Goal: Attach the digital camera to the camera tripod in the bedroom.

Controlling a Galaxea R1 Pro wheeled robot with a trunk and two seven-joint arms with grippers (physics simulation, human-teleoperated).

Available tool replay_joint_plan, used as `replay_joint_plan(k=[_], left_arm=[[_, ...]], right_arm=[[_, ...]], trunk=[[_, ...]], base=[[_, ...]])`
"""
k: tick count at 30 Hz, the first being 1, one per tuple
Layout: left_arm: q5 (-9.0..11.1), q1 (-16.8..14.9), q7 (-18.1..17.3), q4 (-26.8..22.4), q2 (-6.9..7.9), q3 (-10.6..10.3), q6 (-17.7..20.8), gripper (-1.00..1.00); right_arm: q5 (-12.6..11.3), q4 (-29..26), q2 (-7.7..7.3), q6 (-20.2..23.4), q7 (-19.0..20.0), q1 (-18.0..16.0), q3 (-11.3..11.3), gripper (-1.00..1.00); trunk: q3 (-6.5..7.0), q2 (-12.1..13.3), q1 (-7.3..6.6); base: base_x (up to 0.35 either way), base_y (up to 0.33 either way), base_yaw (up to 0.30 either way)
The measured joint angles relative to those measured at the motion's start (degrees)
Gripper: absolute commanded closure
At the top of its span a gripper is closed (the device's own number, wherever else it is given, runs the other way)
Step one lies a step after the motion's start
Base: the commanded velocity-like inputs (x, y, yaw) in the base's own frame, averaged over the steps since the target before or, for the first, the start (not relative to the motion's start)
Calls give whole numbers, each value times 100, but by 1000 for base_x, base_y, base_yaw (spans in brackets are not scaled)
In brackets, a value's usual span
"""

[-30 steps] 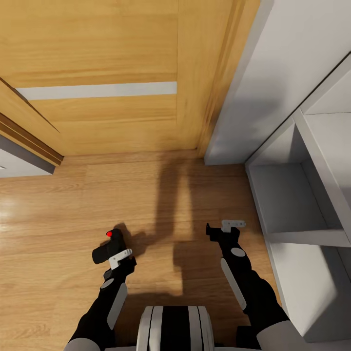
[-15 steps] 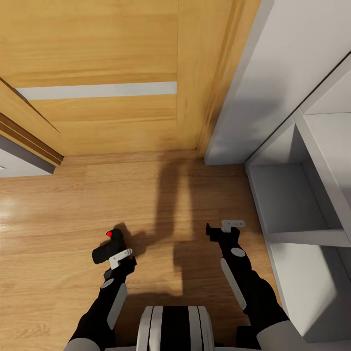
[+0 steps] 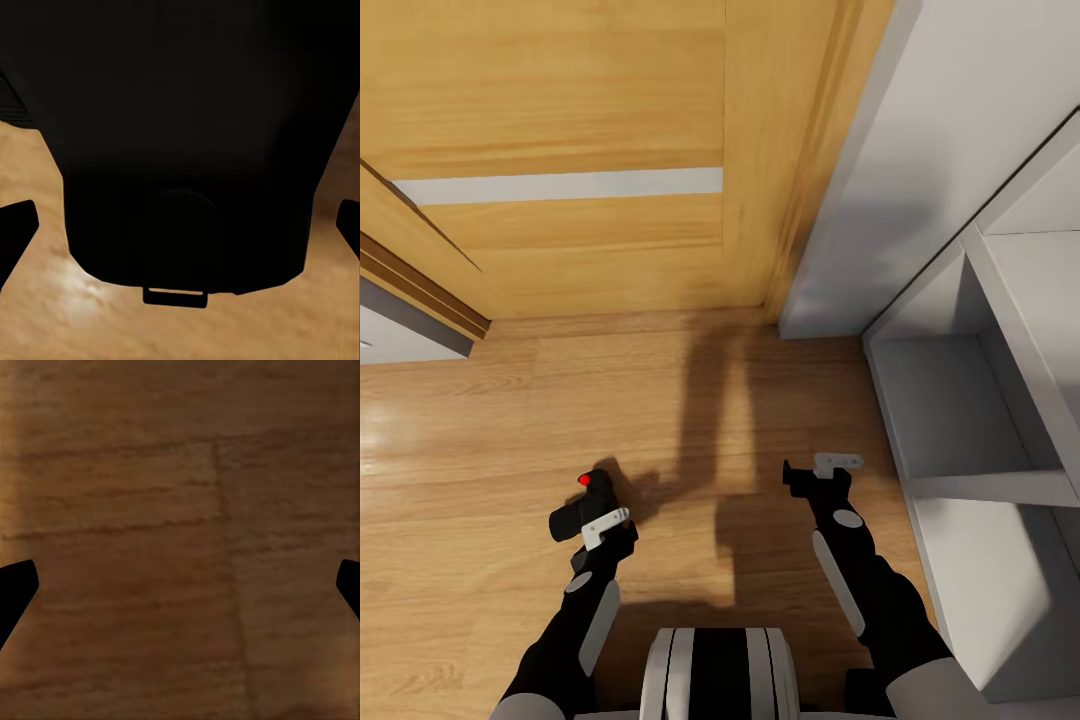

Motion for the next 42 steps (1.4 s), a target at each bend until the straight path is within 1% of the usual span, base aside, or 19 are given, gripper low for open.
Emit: replay_joint_plan(k=[21, 29, 42], left_arm=[[-8, 0, -9, 8, 11, -13, -22, -100], [-14, 0, -8, 1, 59, -19, -49, -100], [-14, 0, -8, -24, 70, -45, -93, -100]], right_arm=[[-1, 16, 0, -3, -1, 0, 0, -100], [4, 88, 0, -3, -5, 0, 0, -100], [8, 142, 0, -38, -9, 0, 0, -100]], trunk=[[0, 0, 0], [0, 0, 0], [0, 0, 0]], base=[[0, 0, 0], [0, 0, 0], [0, 0, 0]])
